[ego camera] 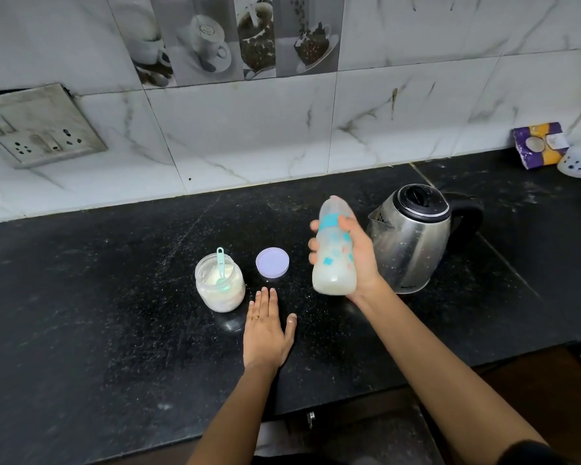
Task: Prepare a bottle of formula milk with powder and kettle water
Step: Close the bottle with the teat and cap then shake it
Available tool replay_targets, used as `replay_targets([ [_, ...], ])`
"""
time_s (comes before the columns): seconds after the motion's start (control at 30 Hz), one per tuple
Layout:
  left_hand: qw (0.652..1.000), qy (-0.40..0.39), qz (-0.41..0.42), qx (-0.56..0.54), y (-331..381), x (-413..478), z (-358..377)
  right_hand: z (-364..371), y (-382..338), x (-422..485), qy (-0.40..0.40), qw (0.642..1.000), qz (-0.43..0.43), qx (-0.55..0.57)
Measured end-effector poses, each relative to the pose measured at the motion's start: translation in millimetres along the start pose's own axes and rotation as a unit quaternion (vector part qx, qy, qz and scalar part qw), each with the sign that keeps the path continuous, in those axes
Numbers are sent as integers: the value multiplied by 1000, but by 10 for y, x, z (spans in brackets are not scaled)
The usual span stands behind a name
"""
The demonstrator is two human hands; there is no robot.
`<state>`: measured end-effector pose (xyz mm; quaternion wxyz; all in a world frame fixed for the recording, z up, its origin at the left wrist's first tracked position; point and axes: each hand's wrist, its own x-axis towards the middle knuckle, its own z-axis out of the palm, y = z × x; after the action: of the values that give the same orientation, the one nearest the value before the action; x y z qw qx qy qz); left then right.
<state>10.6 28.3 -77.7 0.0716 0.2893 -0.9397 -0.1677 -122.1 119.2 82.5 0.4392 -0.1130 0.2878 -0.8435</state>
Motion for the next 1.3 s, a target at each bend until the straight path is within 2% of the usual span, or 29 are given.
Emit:
replay_targets([
  [0.1,1000,0,1,4,1,-3,0,1,-7,13,37,999,-1,32],
  [0.2,1000,2,2,4,-2,-2,-4,44,87,-49,34,999,0,-38],
  [0.33,1000,2,-2,4,8,-1,-13,90,-22,19,80,996,-11,35],
  [0.47,1000,4,1,3,-4,2,-3,105,100,-38,61,997,-3,-47],
  [0.6,1000,3,3,7,-8,2,5,124,2,42,71,997,-16,21],
  [0.73,1000,7,5,13,-19,6,23,132,120,-50,36,997,-19,-60],
  [0.87,1000,5,5,10,-14,5,12,174,71,34,65,997,-29,14],
  [0.97,1000,11,6,6,-10,-4,2,189,198,-75,23,998,-10,-61],
  [1.1,1000,14,7,-1,-7,0,2,183,106,14,65,997,-28,10],
  [1.23,1000,10,10,3,-8,-8,-10,208,215,-121,7,994,-28,-104],
  [1.3,1000,9,9,1,-7,-9,-12,233,163,-43,21,996,-30,-76],
])
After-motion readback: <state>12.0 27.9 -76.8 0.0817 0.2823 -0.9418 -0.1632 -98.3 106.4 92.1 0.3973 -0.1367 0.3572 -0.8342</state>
